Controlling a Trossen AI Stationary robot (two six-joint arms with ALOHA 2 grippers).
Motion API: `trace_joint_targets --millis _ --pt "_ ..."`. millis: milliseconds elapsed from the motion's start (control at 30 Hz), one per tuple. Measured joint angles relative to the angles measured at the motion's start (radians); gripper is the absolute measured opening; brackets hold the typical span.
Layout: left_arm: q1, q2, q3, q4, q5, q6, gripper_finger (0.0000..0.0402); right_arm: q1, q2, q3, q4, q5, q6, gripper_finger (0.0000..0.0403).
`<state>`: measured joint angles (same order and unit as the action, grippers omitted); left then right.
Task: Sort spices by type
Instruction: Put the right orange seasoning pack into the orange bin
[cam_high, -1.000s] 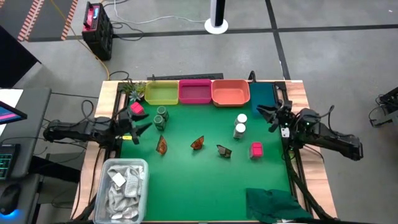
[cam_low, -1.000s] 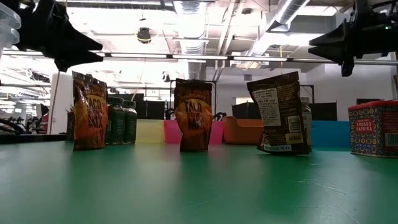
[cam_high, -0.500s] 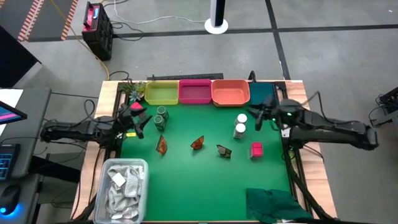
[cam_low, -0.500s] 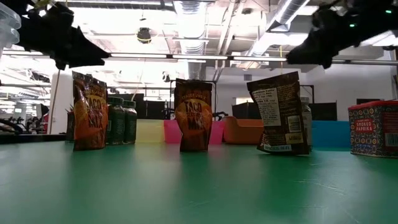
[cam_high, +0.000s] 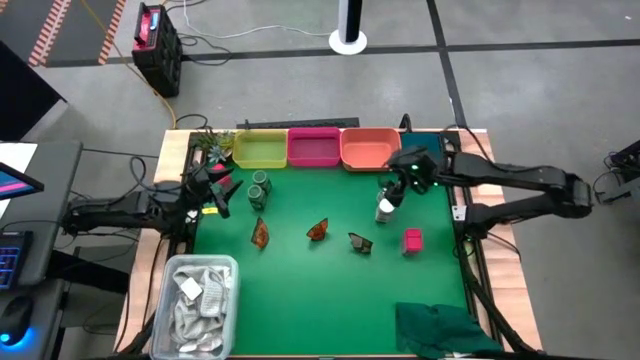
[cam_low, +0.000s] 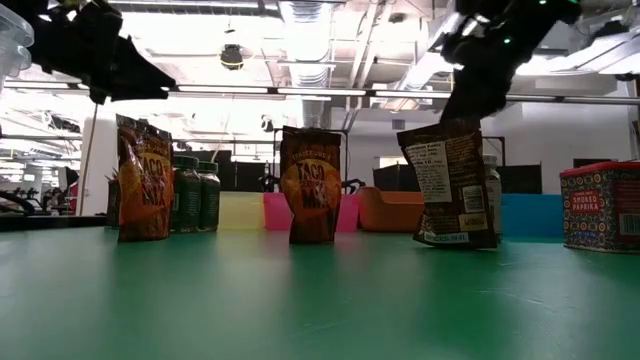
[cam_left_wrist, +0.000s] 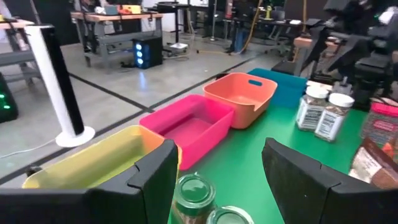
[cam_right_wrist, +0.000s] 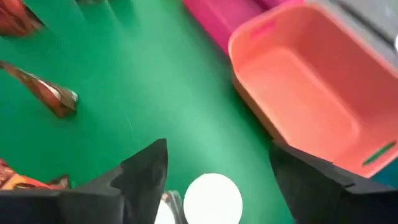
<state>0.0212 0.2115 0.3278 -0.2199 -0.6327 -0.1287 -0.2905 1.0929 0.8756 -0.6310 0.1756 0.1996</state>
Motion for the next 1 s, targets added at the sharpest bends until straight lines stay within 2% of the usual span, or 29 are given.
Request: trace_joint_targets --millis 233,467,733,1000 --pt "0.0 0.0 0.004 -0.044 0.035 -0.025 0.0224 0.06 0.119 0.099 -0.066 -0.031 -0.022 0.0332" --pt "0.0 0.0 0.004 -0.054 0.036 -0.04 0.0224 0.25 0.217 0.228 -0.068 -0.077 -0.019 0.033" --pt "0.0 0.0 0.004 -0.053 0.036 -0.047 0.0224 0.449 0.35 0.362 -0.149 -0.081 0.07 0.0313" --pt "0.0 0.0 0.004 -0.054 0.055 -0.06 0.0224 0.507 0.494 0.457 -0.261 -0.08 0.149 0.0309"
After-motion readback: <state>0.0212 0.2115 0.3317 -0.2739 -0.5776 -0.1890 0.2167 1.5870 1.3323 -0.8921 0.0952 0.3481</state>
